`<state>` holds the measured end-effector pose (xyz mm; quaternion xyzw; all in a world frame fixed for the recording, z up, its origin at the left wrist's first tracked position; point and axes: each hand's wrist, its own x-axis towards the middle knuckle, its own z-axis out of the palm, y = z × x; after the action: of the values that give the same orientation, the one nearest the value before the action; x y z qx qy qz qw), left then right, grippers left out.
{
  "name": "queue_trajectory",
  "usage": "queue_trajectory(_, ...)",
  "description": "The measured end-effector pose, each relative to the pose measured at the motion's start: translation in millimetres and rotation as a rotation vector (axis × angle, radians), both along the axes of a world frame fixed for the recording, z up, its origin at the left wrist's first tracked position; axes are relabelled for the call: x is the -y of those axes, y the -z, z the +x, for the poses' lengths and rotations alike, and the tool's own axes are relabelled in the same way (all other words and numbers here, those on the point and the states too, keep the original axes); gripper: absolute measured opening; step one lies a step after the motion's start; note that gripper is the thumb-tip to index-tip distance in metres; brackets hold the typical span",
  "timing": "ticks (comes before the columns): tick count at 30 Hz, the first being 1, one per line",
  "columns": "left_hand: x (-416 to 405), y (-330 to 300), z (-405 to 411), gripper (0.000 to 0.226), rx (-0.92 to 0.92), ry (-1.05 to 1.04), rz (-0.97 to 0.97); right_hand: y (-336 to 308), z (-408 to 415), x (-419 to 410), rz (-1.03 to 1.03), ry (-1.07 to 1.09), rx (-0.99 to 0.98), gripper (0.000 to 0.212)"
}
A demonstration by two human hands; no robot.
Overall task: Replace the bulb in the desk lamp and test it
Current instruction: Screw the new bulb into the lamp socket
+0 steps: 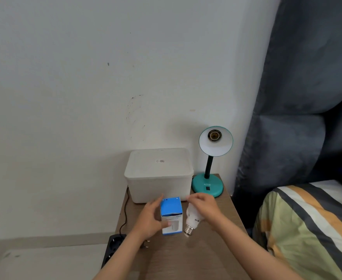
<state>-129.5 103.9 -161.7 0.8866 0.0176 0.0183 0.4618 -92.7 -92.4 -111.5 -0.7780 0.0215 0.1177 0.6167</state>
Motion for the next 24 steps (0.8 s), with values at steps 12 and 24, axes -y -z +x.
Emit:
queue_trajectory(12,49.1,-95.4,40.9,0.067,0.315,-0.048,-0.061,-74.3,12.7,62.2,0.368,0.018,0.092,0.037)
queue_trajectory(24,96.5,-145.4,124.6,0.048,0.480,0.024,-0.035,-88.3,57.5,69.1,-0.149,0.357,0.763,0.049)
